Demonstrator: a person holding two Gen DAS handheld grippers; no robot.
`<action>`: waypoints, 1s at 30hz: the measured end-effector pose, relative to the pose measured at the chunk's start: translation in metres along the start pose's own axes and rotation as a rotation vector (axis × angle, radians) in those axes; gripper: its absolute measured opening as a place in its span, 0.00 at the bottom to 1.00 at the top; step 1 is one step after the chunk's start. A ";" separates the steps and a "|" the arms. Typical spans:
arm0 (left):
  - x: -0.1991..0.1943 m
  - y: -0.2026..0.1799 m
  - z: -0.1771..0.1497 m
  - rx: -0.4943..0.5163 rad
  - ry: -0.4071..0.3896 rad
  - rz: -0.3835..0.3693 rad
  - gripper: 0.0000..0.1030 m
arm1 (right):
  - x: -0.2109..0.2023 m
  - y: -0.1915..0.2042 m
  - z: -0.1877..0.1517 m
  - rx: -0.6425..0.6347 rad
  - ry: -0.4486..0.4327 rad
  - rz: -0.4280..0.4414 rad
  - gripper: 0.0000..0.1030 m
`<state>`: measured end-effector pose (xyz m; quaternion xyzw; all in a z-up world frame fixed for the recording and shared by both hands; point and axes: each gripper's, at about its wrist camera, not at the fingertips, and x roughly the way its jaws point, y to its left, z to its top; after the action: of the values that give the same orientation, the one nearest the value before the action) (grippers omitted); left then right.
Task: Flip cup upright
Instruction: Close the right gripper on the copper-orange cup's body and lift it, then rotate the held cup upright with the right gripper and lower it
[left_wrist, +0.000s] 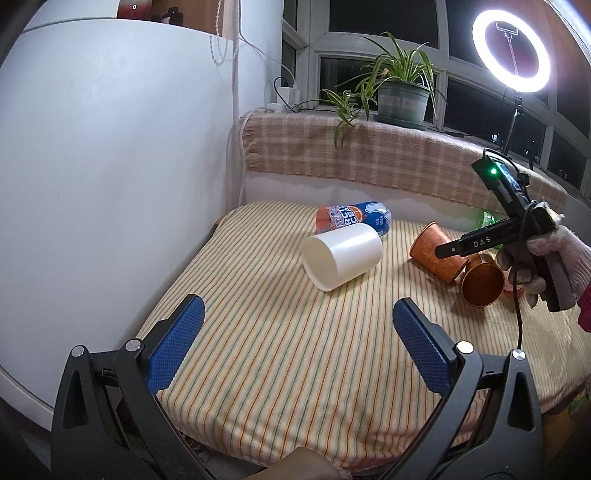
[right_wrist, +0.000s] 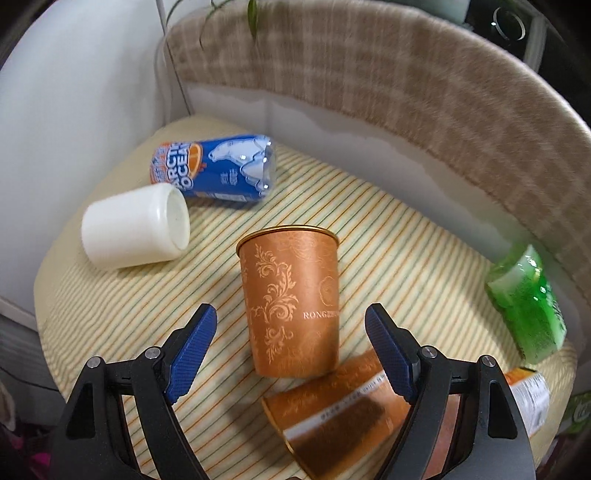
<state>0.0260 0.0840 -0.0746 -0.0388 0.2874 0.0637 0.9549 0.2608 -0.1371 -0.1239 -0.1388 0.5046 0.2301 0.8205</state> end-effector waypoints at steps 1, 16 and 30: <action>0.000 0.000 0.000 0.000 0.001 0.002 1.00 | 0.003 0.000 0.001 -0.004 0.009 0.002 0.80; -0.003 0.008 0.000 -0.017 -0.012 0.028 1.00 | 0.029 0.006 0.018 -0.041 0.103 0.017 0.60; -0.003 0.006 0.002 -0.021 -0.002 -0.007 1.00 | -0.023 0.017 0.012 0.135 -0.052 0.144 0.60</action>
<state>0.0237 0.0900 -0.0716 -0.0499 0.2855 0.0635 0.9550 0.2523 -0.1228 -0.0980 -0.0406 0.5061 0.2576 0.8221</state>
